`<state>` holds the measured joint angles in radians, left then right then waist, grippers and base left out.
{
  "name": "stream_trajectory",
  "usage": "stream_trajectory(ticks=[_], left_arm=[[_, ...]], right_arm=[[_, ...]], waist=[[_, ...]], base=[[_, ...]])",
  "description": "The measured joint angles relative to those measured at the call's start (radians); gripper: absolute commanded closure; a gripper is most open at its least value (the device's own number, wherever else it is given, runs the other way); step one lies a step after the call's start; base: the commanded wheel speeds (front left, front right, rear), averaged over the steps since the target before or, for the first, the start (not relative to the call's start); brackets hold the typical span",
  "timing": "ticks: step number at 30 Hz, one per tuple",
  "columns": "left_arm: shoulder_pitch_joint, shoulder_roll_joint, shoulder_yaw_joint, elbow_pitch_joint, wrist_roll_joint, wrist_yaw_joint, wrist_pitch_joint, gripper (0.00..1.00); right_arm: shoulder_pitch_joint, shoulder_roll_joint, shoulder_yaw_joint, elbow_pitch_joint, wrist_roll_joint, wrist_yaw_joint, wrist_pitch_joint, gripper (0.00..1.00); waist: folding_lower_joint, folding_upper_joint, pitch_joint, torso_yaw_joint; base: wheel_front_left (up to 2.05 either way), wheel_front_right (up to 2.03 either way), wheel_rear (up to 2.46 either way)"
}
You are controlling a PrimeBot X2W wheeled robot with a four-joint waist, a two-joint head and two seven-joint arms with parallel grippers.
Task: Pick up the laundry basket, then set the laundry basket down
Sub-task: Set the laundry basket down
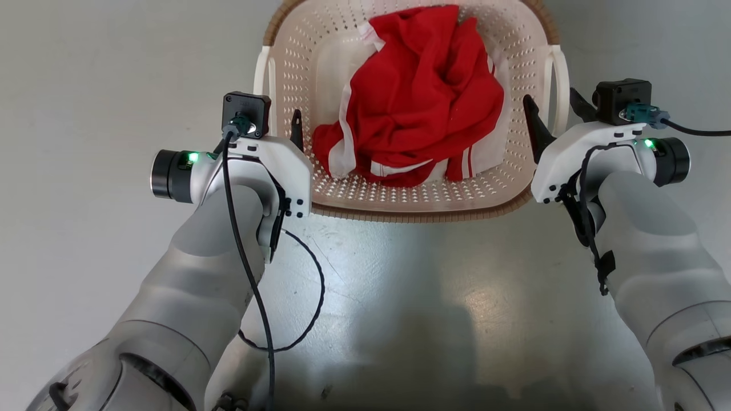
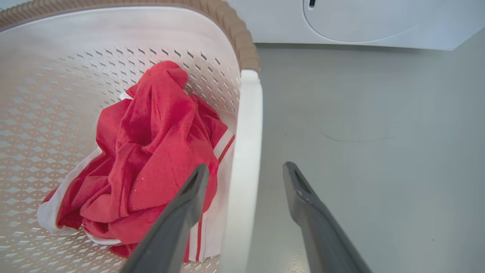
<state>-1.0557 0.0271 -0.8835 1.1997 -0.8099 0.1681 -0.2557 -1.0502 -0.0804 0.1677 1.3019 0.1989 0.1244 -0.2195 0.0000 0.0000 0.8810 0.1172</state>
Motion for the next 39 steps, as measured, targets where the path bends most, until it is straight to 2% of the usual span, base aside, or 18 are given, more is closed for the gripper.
stream_trajectory(ticks=[12, 19, 23, 39], left_arm=[[0.028, 0.0, 0.039, -0.002, 0.023, 0.0, 0.0, 0.0], [0.109, 0.017, 0.103, -0.095, 0.086, 0.003, 0.0, 0.0], [0.182, 0.038, 0.165, -0.183, 0.146, 0.017, 0.0, 0.0], [0.591, 0.064, 0.463, -0.569, 0.43, 0.043, 0.0, 0.0]], right_arm=[[0.012, 0.001, 0.003, 0.0, 0.01, 0.0, -0.011, 0.0], [0.08, 0.002, 0.032, -0.027, 0.056, 0.0, -0.022, 0.0], [0.133, 0.003, 0.031, -0.12, 0.094, 0.0, -0.029, 0.0], [0.49, 0.013, -0.008, -0.548, 0.074, 0.0, -0.03, 0.0]], waist=[[0.0, 0.0, -0.097, -0.007], [0.0, 0.0, -0.195, -0.015], [0.0, 0.0, -0.262, -0.021], [0.0, 0.0, -0.545, -0.035]], base=[[0.0, 0.0, 0.0], [0.0, 0.0, 0.0], [0.0, 0.0, 0.0], [0.0, 0.0, 0.0]])
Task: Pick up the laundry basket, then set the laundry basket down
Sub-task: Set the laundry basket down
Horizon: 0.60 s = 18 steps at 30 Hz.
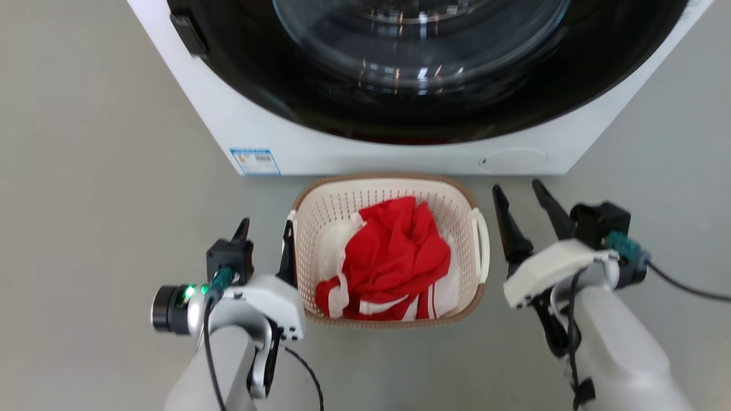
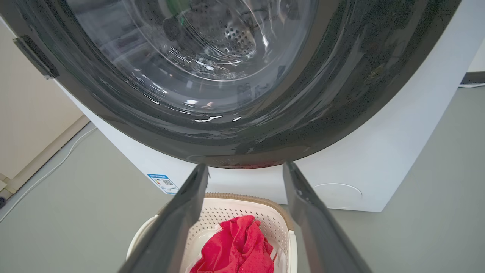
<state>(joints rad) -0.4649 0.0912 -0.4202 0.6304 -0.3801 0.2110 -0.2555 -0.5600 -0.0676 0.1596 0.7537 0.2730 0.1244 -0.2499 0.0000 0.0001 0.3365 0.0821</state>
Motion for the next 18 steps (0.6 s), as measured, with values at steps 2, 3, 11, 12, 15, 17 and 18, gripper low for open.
stream_trajectory(ticks=[2, 3, 11, 12, 15, 17, 18], left_arm=[[0.076, -0.002, 0.049, -0.082, 0.052, 0.001, 0.0, 0.0], [0.099, -0.003, 0.06, -0.105, 0.071, 0.001, 0.0, 0.0], [0.281, -0.017, 0.143, -0.257, 0.156, -0.007, 0.0, 0.0], [0.301, -0.018, 0.152, -0.275, 0.163, -0.009, 0.0, 0.0], [0.358, -0.018, 0.176, -0.32, 0.186, -0.009, 0.0, 0.0], [0.394, -0.019, 0.186, -0.347, 0.199, -0.009, 0.0, 0.0], [0.413, -0.02, 0.192, -0.36, 0.201, -0.009, 0.0, 0.0]], right_arm=[[0.071, 0.002, 0.006, -0.07, 0.0, 0.0, 0.0, 0.0], [0.092, 0.003, 0.007, -0.09, 0.0, 0.0, 0.0, 0.0], [0.246, 0.009, 0.0, -0.23, -0.009, 0.0, -0.001, 0.0], [0.264, 0.01, -0.001, -0.246, -0.009, 0.0, -0.001, 0.0], [0.321, 0.012, -0.008, -0.295, -0.009, 0.0, -0.001, 0.0], [0.36, 0.013, -0.022, -0.323, -0.009, 0.0, -0.001, 0.0], [0.379, 0.013, -0.029, -0.334, -0.009, 0.0, -0.001, 0.0]], waist=[[0.0, 0.0, -0.046, -0.006], [0.0, 0.0, -0.061, -0.008], [0.0, 0.0, -0.164, -0.034], [0.0, 0.0, -0.175, -0.038], [0.0, 0.0, -0.207, -0.049], [0.0, 0.0, -0.228, -0.054], [0.0, 0.0, -0.238, -0.056]], base=[[0.0, 0.0, 0.0], [0.0, 0.0, 0.0], [0.0, 0.0, 0.0], [0.0, 0.0, 0.0], [0.0, 0.0, 0.0], [0.0, 0.0, 0.0], [0.0, 0.0, 0.0]])
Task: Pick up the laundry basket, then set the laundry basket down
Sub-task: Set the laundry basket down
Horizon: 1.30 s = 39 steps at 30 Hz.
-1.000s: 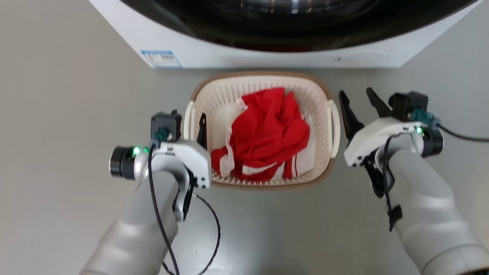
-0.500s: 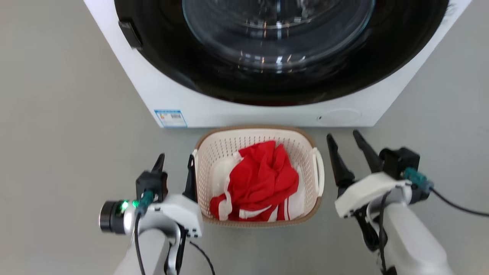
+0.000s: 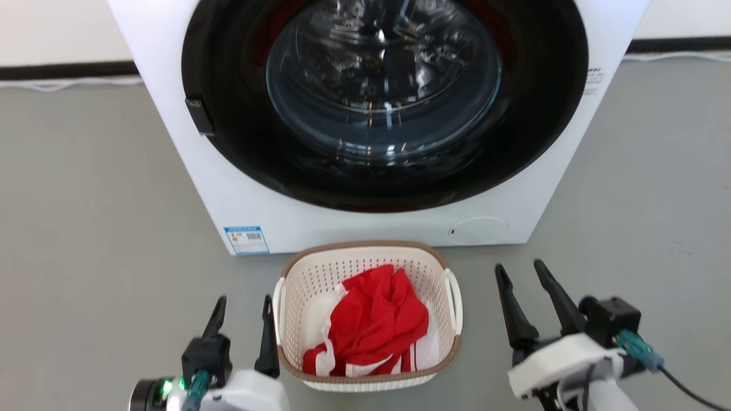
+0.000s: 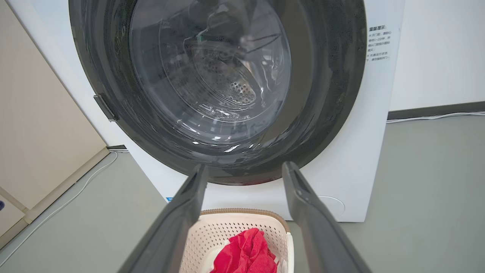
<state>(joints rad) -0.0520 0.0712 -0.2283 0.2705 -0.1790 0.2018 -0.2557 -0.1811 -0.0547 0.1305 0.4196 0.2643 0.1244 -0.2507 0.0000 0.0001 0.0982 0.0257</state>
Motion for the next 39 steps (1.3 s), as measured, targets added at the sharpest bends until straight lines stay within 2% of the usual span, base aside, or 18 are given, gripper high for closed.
stream_trajectory(ticks=[14, 39], left_arm=[[0.203, 0.0, 0.051, -0.122, 0.05, -0.01, 0.0, 0.0], [0.272, -0.007, 0.092, -0.209, 0.057, -0.028, 0.0, 0.0]], right_arm=[[0.197, 0.005, -0.071, -0.092, 0.001, 0.0, 0.0, 0.0], [0.248, 0.007, -0.082, -0.138, 0.0, 0.0, 0.0, 0.0]], waist=[[0.0, 0.0, -0.101, -0.028], [0.0, 0.0, -0.146, -0.041]], base=[[0.0, 0.0, 0.0], [0.0, 0.0, 0.0]])
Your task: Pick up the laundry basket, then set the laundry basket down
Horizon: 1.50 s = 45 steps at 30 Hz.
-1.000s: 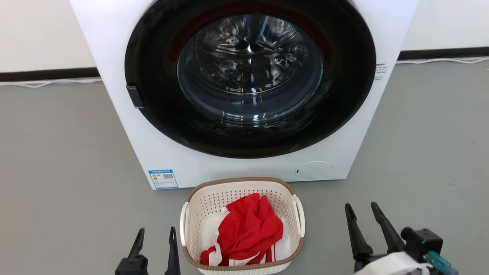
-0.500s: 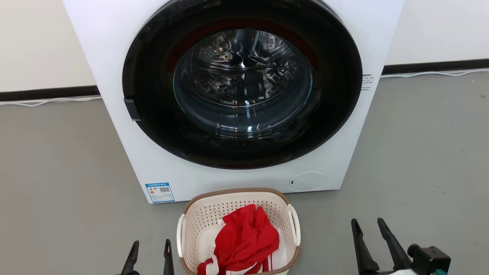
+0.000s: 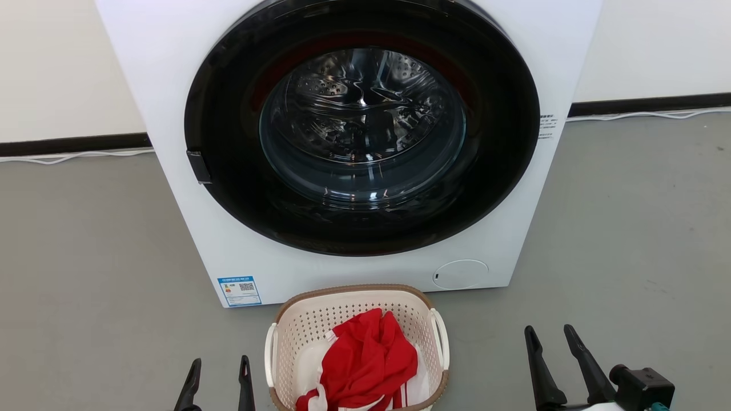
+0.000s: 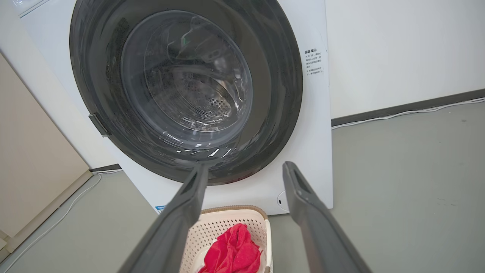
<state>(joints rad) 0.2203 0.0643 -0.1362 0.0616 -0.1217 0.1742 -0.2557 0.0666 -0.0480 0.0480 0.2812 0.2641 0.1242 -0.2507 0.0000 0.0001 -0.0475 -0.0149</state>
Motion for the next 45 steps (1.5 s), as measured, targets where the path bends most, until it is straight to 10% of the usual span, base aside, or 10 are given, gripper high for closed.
stream_trajectory(ticks=[15, 16, 45], left_arm=[[0.0, -0.002, 0.007, -0.005, 0.016, -0.016, 0.0, 0.0], [0.0, -0.002, 0.006, 0.0, 0.015, -0.016, 0.0, 1.0], [-0.019, 0.004, 0.019, 0.084, -0.316, -0.07, 0.062, 1.0]], right_arm=[[0.0, 0.0, -0.001, -0.001, 0.0, 0.0, 0.0, 0.0], [0.0, 0.0, -0.001, 0.005, 0.0, -0.001, 0.001, 1.0], [0.012, 0.0, -0.021, 0.044, 0.286, -0.001, 0.067, 1.0]], waist=[[0.0, 0.0, 0.007, 0.002], [0.0, 0.0, 0.007, 0.002], [0.0001, 0.0, 0.016, 0.005]], base=[[0.0, 0.0, 0.0], [0.0, 0.0, 0.0], [0.0, 0.0, 0.0]])
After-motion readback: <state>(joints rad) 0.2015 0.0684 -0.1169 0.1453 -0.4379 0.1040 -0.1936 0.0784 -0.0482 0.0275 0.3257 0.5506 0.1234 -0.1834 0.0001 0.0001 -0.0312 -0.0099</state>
